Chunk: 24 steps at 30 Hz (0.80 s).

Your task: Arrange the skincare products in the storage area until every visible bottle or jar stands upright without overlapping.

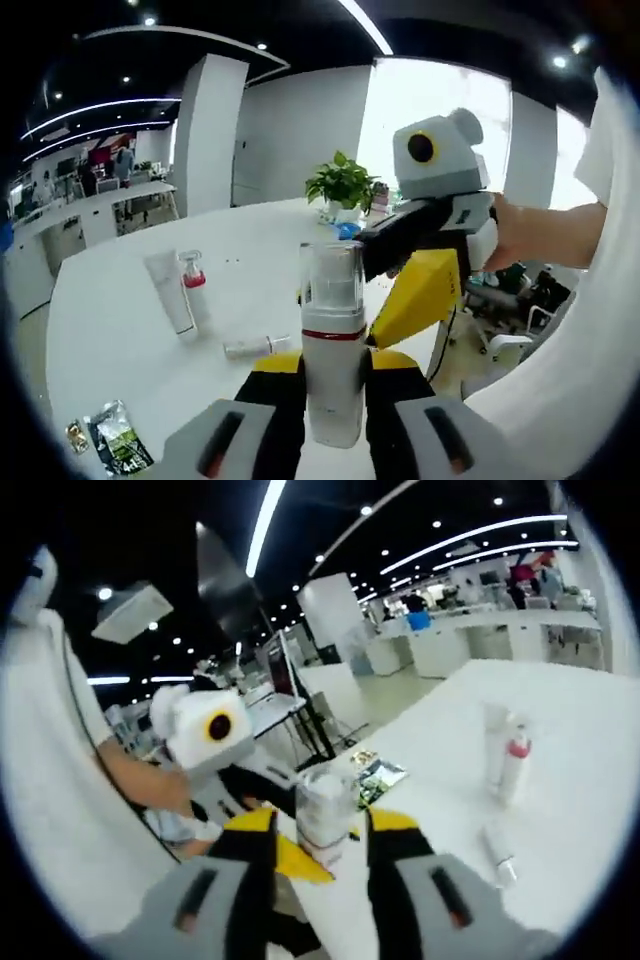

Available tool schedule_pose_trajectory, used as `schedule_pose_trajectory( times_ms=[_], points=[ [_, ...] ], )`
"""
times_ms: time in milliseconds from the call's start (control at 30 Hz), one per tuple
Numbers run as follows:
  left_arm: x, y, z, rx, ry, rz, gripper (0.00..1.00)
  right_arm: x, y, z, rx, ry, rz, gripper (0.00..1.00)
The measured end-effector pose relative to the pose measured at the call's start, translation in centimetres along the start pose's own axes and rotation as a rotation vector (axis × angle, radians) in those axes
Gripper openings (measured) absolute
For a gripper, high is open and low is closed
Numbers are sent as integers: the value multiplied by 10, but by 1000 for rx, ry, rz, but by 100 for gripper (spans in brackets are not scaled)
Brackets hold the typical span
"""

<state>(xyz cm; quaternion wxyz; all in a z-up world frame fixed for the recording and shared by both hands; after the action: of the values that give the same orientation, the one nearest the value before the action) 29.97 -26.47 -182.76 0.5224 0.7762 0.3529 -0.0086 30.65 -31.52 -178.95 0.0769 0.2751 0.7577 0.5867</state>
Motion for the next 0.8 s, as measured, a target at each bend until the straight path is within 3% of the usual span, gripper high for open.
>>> schedule_pose_trajectory(
  times_ms=[67,100,167,333,433,500,567,733,800],
  points=[
    [-1,1,3,5,25,24,19,1,5,0,-61,-15,53,29],
    [-1,1,3,7,29,26,19,0,4,-1,-75,-39,124,29],
    [-2,1,6,11,49,40,19,-4,2,-2,-84,-72,135,29],
    [-6,-3,16,31,100,77,19,-14,-10,-5,-63,-163,197,22],
    [-8,-6,19,37,124,61,19,-18,-14,-5,-68,-165,235,20],
    [-8,-8,20,41,127,48,19,-17,-15,-5,-61,-163,214,20],
    [-8,-9,20,42,121,49,20,-16,-17,-7,-53,-159,200,19],
    [-12,-8,23,11,27,51,20,-21,-18,-15,-59,-111,186,18],
    [-12,-8,24,12,3,45,20,-20,-17,-17,-48,-89,132,18]
  ],
)
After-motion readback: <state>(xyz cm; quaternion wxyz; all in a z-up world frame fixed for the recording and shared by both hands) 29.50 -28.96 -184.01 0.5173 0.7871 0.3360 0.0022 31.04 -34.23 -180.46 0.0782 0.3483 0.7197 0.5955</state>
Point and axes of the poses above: the point that each gripper's makers call its tool centre point, and the gripper's own axes: z roughly forward along the fingers, x roughly to its left, y roughly out of its top, the point moved 4 cm from there along -z, roughly backward along the fingers, and after that the axes turned 13 degrees about -z, right-handed, at the moved point
